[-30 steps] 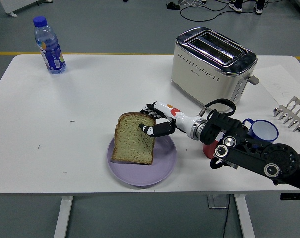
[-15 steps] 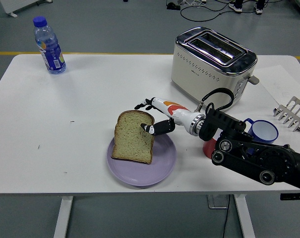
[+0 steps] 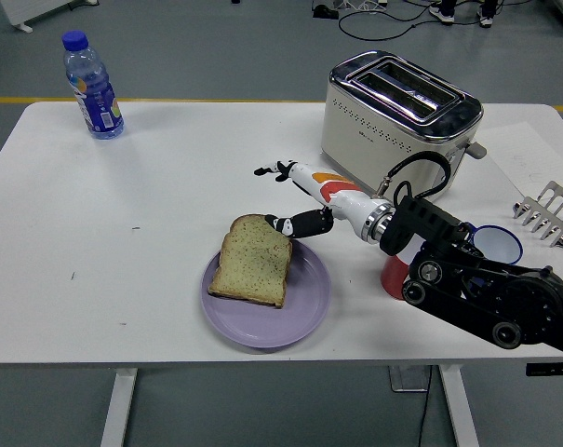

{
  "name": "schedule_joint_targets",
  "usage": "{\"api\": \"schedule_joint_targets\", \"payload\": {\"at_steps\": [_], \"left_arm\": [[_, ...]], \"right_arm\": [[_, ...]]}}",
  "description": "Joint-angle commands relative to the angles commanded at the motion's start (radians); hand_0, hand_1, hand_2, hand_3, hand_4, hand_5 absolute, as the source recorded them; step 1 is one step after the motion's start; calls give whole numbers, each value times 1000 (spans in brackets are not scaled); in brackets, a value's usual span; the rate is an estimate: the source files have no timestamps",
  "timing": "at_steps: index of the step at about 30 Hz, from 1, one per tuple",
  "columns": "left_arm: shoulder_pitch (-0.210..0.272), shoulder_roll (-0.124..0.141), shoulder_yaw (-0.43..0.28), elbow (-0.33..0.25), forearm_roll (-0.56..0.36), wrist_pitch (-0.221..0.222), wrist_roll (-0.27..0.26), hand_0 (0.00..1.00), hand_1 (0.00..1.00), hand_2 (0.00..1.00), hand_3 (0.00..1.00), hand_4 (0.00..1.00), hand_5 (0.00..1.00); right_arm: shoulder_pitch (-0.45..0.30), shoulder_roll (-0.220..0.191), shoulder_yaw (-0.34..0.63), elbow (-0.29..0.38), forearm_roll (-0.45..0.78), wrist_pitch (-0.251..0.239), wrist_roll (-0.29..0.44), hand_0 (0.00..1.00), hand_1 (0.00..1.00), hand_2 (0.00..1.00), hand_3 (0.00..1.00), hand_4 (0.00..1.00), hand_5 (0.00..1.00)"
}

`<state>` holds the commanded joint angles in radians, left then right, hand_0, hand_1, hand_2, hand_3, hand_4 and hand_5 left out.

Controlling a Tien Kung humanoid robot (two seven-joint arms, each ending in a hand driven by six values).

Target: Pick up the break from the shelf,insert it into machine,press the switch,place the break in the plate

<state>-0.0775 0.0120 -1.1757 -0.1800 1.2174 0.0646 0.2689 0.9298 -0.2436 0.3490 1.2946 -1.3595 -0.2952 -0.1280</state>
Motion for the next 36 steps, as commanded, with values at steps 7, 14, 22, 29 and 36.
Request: {"api": "schedule_joint_targets", "payload": {"at_steps": [7,14,22,29,36], "left_arm": [[5,1,-7,0,10,-1,-1,668,613,731,705,526,998],[6,1,-10,0,13,-2,-1,666,612,731,706,526,998],[4,2,-6,0,4,-1,-2,665,612,731,704,525,998],[4,-1,1,0,-4,1,-3,666,612,730,704,525,998],[3,-4,3,0,-7,2,-3,665,612,729,704,522,998]], "right_arm": [[-36,-80,117,178,31,-70,92,797,771,793,768,636,198],[-61,-145,291,327,239,-41,187,735,706,723,675,468,75],[-122,-238,510,329,557,0,240,712,684,697,647,453,88],[-218,-272,717,199,846,59,215,714,684,704,664,443,142],[-298,-272,909,57,949,70,229,707,677,690,660,441,217]]}}
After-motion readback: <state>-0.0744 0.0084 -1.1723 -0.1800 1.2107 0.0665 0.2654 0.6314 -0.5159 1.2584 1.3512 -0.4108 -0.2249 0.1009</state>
